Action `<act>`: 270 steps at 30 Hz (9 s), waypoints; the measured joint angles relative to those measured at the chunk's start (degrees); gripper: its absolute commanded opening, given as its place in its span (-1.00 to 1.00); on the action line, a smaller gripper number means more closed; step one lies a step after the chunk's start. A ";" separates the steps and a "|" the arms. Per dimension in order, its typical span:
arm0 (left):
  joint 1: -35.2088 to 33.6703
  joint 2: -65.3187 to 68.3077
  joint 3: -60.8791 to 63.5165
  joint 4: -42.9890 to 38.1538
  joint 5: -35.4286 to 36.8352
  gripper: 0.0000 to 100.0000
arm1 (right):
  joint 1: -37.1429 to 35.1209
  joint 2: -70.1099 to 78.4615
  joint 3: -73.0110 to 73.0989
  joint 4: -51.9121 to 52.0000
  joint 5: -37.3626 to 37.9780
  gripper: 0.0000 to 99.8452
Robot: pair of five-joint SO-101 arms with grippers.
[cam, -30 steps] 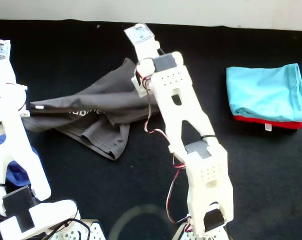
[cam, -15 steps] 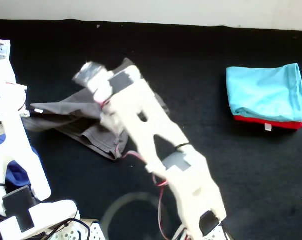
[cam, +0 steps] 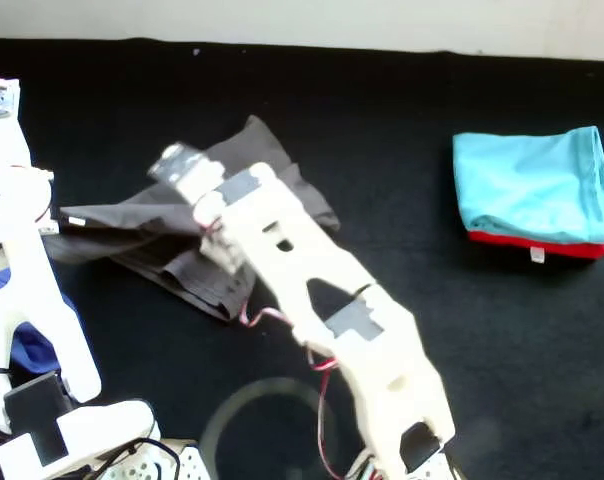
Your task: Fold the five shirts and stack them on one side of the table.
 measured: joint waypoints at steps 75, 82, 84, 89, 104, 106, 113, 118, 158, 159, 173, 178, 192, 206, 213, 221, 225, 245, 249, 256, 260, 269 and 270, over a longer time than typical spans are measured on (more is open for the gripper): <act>19.87 -0.53 -62.95 21.63 -0.09 -0.98 | 29.54 -28.66 -55.65 26.20 4.31 -0.99; 19.69 -0.53 -44.84 23.91 -0.18 -0.98 | 26.81 -25.76 -46.86 27.87 0.44 -0.99; 19.69 -0.44 -37.80 23.91 -0.18 -0.98 | 25.14 -25.76 -41.14 27.87 -0.97 -0.99; 19.69 -0.44 -23.56 23.91 -0.18 -0.98 | 23.12 -27.69 -27.69 27.87 -4.48 -0.99; 18.02 -0.44 6.68 13.80 -6.42 -0.98 | 23.03 -49.23 37.54 7.74 -7.12 -0.99; 17.14 -0.44 11.34 10.37 -7.47 -0.98 | 22.95 -51.96 47.65 1.85 -7.12 -0.99; 16.53 -0.44 18.46 3.43 -7.82 -0.98 | 14.77 -58.20 71.91 -10.37 -7.21 -0.99; 16.53 -0.44 18.64 3.08 -7.82 -0.98 | 10.81 -58.73 76.40 -11.52 -7.21 -0.90; 16.09 -0.44 18.64 1.14 -7.82 -0.98 | 13.63 -59.34 50.37 18.46 -3.52 -0.49; 16.09 -0.44 18.64 1.14 -7.82 -0.98 | 13.63 -59.34 50.81 17.14 -3.52 -0.49; 16.09 -0.44 18.64 1.14 -7.82 -0.98 | 15.03 -59.34 81.49 -15.03 -3.52 -0.49; 16.09 -0.44 18.64 1.14 -7.82 -0.98 | 15.56 -59.34 84.92 -18.37 -3.52 -0.49; 16.09 -0.44 10.55 9.85 -7.82 -0.98 | 16.18 -60.31 87.82 -19.34 2.64 -0.98; 16.09 -0.44 1.41 17.58 -7.82 -0.98 | 28.04 -60.48 62.42 -4.31 2.73 -0.99; 18.55 -0.44 0.09 23.47 -7.82 -0.98 | 30.59 -60.40 45.45 4.31 2.73 -0.99; 29.71 -0.53 1.93 27.78 -7.82 -0.98 | 34.37 -60.40 36.48 3.43 2.73 -0.99; 30.86 -4.48 -3.34 30.86 -7.82 -0.98 | 35.87 -60.40 31.91 3.43 2.73 -0.99; 31.30 -27.52 -23.30 26.81 -8.00 -0.98 | 36.04 -60.40 4.40 0.26 2.73 -0.99; 31.30 -32.00 -23.38 23.47 -8.00 -0.98 | 36.04 -60.40 -3.25 0.18 2.73 -0.99; 31.38 -34.90 -22.68 22.15 -8.00 -0.98 | 36.22 -60.48 -15.74 0.18 2.73 -0.99; 31.47 -34.99 -16.97 20.66 -8.00 -0.98 | 36.22 -60.48 -19.78 0.18 2.81 -0.99; 28.31 -34.99 -22.24 16.79 -8.00 -0.98 | 36.22 -60.57 -27.16 0.18 6.42 -0.99; 28.22 -34.99 -23.82 16.79 -8.00 -0.98 | 36.22 -60.57 -27.25 0.26 6.51 -0.99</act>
